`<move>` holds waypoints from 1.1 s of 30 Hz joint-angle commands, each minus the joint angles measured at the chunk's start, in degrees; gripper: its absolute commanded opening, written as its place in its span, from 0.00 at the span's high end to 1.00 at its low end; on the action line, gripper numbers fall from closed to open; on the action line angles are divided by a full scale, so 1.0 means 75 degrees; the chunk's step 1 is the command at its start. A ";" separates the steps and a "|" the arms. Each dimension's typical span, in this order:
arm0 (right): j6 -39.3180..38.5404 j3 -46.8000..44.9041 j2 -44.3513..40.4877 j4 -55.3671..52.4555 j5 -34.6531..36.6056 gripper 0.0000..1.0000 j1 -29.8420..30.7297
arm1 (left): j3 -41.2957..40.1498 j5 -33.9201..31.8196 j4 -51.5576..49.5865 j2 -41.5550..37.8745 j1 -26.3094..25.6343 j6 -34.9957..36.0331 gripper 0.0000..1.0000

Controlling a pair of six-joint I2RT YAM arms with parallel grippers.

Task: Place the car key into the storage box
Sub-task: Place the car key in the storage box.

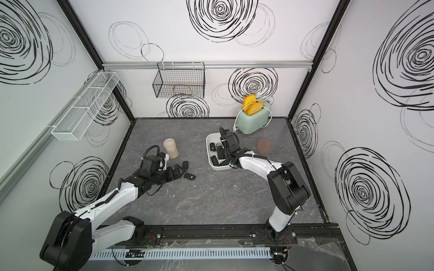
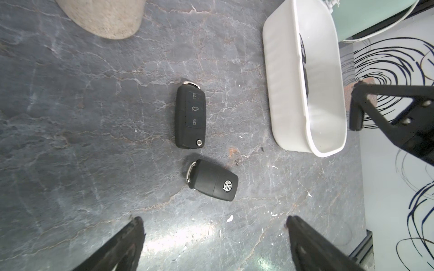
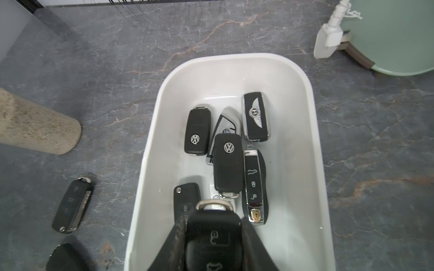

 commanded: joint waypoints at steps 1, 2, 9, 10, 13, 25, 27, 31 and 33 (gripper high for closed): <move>-0.0373 0.0083 0.0408 -0.0218 0.0445 0.68 -0.0028 | 0.0216 -0.0305 0.0106 -0.0014 -0.0057 0.0208 0.02; -0.0415 0.0129 0.0521 -0.0244 0.0453 0.68 -0.0030 | 0.0229 -0.0320 0.0067 -0.0022 -0.0060 0.0255 0.02; -0.0463 0.0253 0.1116 -0.0326 0.0372 0.67 -0.0045 | 0.0173 -0.0367 -0.0085 -0.0069 -0.0074 0.0447 0.02; -0.0452 0.0239 0.1172 -0.0307 0.0360 0.67 -0.0048 | 0.0161 -0.0385 -0.0097 -0.0071 -0.0071 0.0459 0.02; -0.0422 0.0206 0.1295 -0.0292 0.0346 0.66 -0.0054 | 0.0094 -0.0391 -0.0098 -0.0061 -0.0072 0.0459 0.02; -0.0331 0.0343 0.1068 -0.0386 0.0180 0.41 -0.0063 | 0.0373 -0.1120 -0.0567 0.0240 -0.0230 0.0703 0.02; -0.0330 0.0367 0.0868 -0.0359 0.0084 0.35 -0.0057 | 0.0488 -0.1317 -0.0704 0.0341 -0.0299 0.0757 0.02; -0.0421 0.0322 0.0373 -0.0173 -0.0286 0.21 -0.0065 | 0.0749 -0.1823 -0.0880 0.0515 -0.0573 0.0868 0.02; -0.0468 0.0292 0.0110 -0.0091 -0.0449 0.13 -0.0054 | 0.0937 -0.2133 -0.0968 0.0641 -0.0746 0.0947 0.02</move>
